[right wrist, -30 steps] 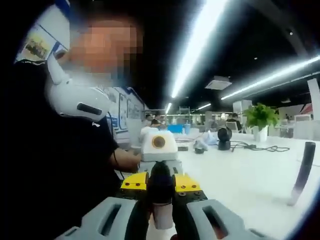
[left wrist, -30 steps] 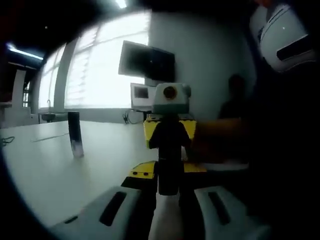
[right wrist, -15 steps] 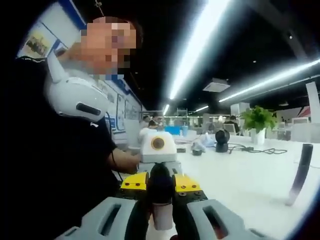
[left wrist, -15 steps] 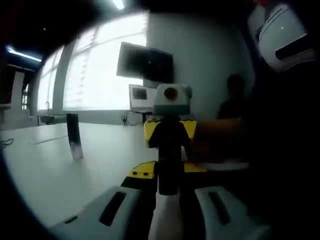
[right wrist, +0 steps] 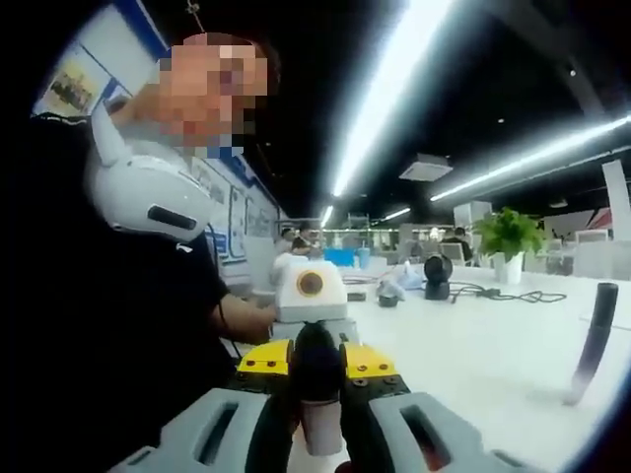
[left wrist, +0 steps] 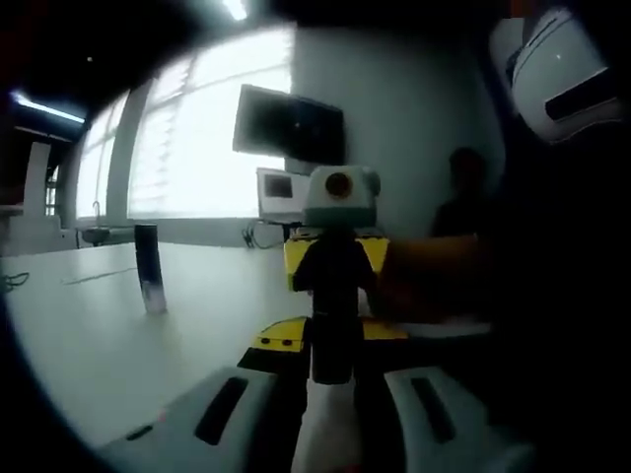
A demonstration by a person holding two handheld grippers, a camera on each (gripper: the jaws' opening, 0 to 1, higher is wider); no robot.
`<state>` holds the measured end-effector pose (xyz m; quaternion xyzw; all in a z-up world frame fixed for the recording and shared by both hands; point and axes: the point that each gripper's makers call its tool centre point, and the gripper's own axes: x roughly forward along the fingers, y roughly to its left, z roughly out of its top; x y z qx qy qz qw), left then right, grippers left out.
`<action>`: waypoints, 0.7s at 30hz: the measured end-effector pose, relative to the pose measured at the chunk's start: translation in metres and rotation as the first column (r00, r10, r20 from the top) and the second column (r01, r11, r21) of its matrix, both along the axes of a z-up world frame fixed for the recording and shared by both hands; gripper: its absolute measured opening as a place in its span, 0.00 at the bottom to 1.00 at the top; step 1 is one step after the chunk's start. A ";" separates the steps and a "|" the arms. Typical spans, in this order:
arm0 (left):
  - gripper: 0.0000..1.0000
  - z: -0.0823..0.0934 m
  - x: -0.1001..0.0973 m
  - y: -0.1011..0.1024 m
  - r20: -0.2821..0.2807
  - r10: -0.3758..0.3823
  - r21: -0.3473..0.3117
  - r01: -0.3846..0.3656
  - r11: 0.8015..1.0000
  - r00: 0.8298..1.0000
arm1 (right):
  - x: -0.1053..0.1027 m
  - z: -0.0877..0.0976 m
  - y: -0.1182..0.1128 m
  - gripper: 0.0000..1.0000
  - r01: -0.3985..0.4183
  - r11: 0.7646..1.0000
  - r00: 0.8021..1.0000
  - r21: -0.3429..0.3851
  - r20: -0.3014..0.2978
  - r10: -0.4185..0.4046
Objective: Pick up cosmetic bottle twist off cap place on table pick up cap screw tight cap place on table
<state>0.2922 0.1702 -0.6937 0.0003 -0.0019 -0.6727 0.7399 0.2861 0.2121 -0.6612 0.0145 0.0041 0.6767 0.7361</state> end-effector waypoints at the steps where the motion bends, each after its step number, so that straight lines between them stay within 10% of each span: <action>1: 0.07 0.000 0.000 0.000 0.005 0.001 -0.001 -0.001 1.000 1.000 | 0.000 0.000 0.000 0.12 0.000 1.000 1.000 0.000 -0.002 0.000; 6: 0.07 0.000 -0.001 -0.001 -0.029 -0.012 -0.003 0.012 1.000 0.999 | 0.000 0.015 0.001 0.30 -0.005 0.998 0.999 0.070 -0.040 0.008; 21: 0.07 0.000 0.009 0.002 0.010 0.036 0.002 -0.036 0.999 0.999 | 0.032 0.037 -0.024 0.14 0.264 0.951 0.964 0.161 -0.039 -0.262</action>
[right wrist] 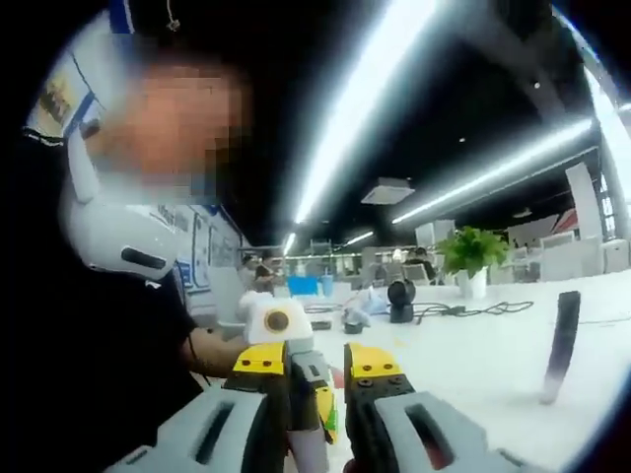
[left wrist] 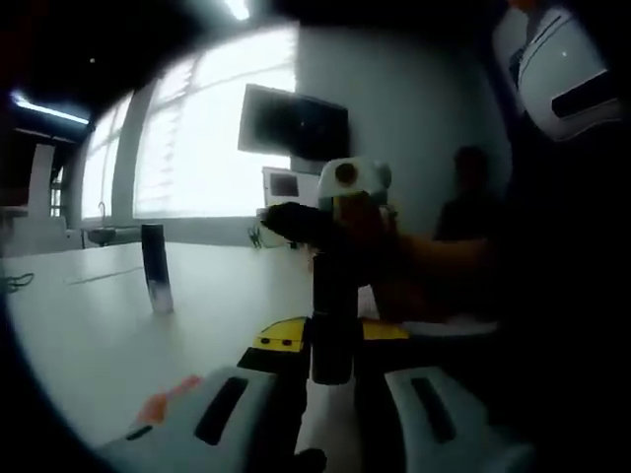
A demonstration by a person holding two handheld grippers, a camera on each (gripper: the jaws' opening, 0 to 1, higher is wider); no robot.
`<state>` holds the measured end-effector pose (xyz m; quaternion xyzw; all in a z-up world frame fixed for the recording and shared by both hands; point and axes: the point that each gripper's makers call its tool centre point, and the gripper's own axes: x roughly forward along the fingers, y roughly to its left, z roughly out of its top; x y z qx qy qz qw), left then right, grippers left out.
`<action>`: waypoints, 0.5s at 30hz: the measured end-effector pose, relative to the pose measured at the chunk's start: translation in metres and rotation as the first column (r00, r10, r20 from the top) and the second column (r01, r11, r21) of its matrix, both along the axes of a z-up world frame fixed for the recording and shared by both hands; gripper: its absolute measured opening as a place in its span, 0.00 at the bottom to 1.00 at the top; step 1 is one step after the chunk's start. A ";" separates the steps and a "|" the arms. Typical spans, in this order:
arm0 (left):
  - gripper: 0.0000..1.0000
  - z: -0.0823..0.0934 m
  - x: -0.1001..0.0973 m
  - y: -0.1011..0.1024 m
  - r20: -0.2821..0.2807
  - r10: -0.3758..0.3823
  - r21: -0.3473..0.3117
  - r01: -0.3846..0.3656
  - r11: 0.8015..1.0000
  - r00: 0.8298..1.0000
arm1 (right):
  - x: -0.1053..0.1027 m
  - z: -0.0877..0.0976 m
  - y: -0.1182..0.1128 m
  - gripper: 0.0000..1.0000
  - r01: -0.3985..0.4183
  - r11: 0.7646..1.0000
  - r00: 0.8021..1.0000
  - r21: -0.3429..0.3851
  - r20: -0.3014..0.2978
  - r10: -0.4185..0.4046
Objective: Pick up cosmetic bottle twist off cap place on table pick up cap screw tight cap place on table
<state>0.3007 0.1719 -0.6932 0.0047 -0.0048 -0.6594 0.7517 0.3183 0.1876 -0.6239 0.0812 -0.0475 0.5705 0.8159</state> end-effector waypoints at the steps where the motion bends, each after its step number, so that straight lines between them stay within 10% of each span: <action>1: 0.07 0.000 0.001 0.000 -0.006 0.003 0.000 -0.003 1.000 1.000 | 0.002 0.005 -0.003 0.15 0.028 0.999 1.000 0.028 0.000 -0.028; 8: 0.07 0.003 0.005 0.002 -0.020 0.029 -0.019 -0.030 0.999 0.999 | 0.003 0.010 -0.006 0.24 0.200 0.979 0.979 0.025 0.032 -0.201; 15: 0.07 0.003 0.006 0.002 -0.019 0.048 -0.016 -0.049 0.999 0.999 | 0.009 0.001 -0.003 0.25 0.407 0.913 0.913 -0.036 0.035 -0.405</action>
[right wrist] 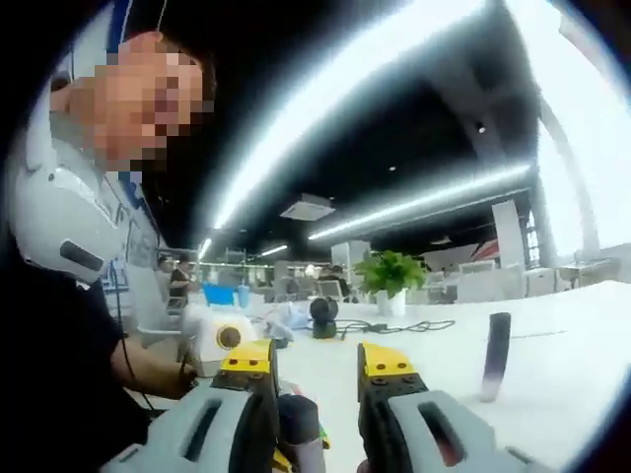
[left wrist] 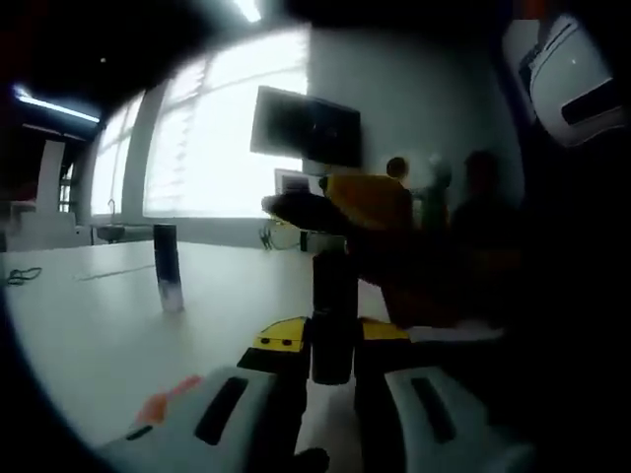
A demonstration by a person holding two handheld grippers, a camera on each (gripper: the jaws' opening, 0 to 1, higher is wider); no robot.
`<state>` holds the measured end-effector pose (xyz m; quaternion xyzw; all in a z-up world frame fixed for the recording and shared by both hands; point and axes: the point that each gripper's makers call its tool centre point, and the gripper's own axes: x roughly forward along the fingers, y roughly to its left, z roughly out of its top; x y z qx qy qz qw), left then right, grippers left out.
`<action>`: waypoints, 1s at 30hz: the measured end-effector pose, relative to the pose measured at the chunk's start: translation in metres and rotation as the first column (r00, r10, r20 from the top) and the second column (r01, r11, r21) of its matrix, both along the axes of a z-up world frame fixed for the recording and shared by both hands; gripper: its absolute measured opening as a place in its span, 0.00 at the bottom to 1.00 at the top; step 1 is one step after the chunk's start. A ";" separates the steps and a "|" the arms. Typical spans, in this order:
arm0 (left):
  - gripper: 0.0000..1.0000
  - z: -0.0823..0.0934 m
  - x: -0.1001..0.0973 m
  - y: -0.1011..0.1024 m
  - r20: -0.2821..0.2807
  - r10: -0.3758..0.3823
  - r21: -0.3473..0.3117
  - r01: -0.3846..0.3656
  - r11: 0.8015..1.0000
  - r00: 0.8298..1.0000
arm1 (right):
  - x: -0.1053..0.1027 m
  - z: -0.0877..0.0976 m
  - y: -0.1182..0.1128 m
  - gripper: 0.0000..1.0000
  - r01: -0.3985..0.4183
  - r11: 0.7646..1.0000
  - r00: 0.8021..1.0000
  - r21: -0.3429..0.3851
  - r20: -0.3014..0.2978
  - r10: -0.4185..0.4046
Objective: Pick up cosmetic bottle twist off cap place on table pick up cap screw tight cap place on table
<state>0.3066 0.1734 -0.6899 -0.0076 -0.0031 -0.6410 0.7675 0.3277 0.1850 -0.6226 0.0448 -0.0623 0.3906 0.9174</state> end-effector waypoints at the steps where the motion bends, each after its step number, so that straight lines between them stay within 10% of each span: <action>1: 0.07 0.000 0.000 0.000 -0.002 0.002 0.000 -0.002 1.000 1.000 | -0.001 0.000 0.004 0.26 0.002 1.000 1.000 -0.012 0.009 -0.002; 18: 0.07 -0.004 0.022 0.006 0.009 0.122 0.024 -0.122 0.992 0.992 | 0.007 -0.019 -0.009 0.26 0.250 0.966 0.960 0.062 -0.144 -0.239; 30: 0.06 0.002 0.031 0.011 0.087 0.210 0.012 -0.212 0.977 0.974 | 0.015 -0.025 0.007 0.20 0.447 0.894 0.894 -0.031 -0.020 -0.448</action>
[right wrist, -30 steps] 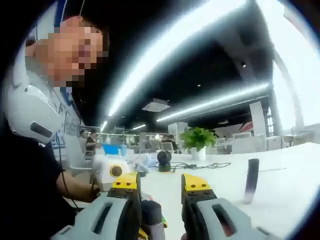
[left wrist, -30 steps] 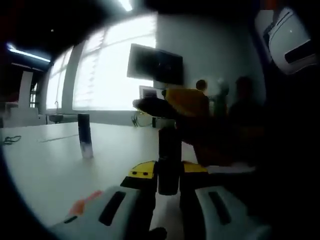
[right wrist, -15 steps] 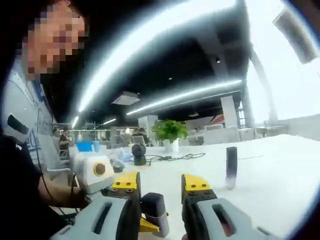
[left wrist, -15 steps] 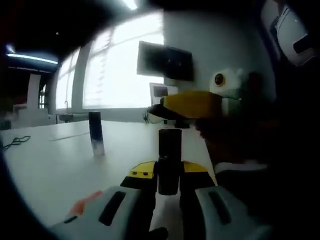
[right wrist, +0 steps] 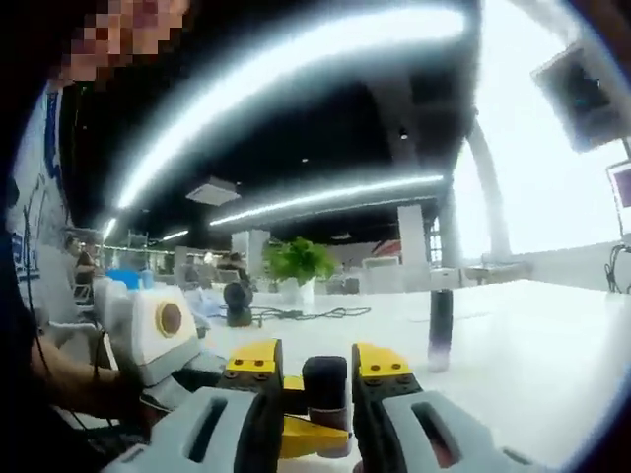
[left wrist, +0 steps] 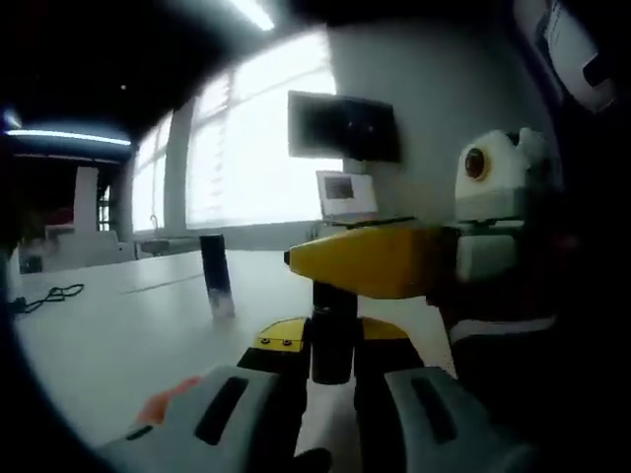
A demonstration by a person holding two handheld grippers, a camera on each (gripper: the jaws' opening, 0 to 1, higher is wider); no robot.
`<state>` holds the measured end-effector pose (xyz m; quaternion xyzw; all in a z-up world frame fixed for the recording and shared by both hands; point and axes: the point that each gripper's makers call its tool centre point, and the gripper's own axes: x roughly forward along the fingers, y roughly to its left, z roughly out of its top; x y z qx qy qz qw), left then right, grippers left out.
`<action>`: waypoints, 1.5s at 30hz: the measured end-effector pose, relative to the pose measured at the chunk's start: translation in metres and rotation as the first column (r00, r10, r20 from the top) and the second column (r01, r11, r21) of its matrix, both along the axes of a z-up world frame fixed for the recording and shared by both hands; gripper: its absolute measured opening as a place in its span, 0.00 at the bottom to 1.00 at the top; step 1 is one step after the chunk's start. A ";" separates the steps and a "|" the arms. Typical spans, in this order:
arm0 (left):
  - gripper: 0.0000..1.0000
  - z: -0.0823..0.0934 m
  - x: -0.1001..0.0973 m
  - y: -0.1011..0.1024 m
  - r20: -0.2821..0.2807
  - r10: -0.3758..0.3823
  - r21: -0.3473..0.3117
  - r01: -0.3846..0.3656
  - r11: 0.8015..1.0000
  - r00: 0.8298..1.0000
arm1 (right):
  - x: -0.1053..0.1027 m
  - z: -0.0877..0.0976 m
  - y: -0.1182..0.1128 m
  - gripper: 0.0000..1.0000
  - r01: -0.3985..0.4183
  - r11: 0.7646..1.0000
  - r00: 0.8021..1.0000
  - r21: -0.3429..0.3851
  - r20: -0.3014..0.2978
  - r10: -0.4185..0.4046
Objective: Pick up cosmetic bottle twist off cap place on table pick up cap screw tight cap place on table
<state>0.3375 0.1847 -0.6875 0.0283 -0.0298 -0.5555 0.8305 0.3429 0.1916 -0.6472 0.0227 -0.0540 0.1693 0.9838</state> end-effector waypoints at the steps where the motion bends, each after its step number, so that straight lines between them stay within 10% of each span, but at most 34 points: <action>1: 0.06 -0.001 0.000 0.000 0.016 0.004 0.011 -0.005 1.000 1.000 | 0.003 -0.002 -0.002 0.18 0.022 1.000 1.000 -0.020 -0.005 -0.022; 18: 0.06 -0.005 0.006 0.004 -0.005 0.032 0.021 -0.032 0.999 0.999 | 0.006 -0.011 -0.003 0.11 0.023 0.999 0.998 -0.028 -0.054 -0.024; 45: 0.06 -0.006 0.018 -0.001 -0.034 -0.021 0.014 0.022 1.000 0.999 | 0.018 -0.011 -0.004 0.10 -0.203 0.979 0.976 0.006 -0.080 0.203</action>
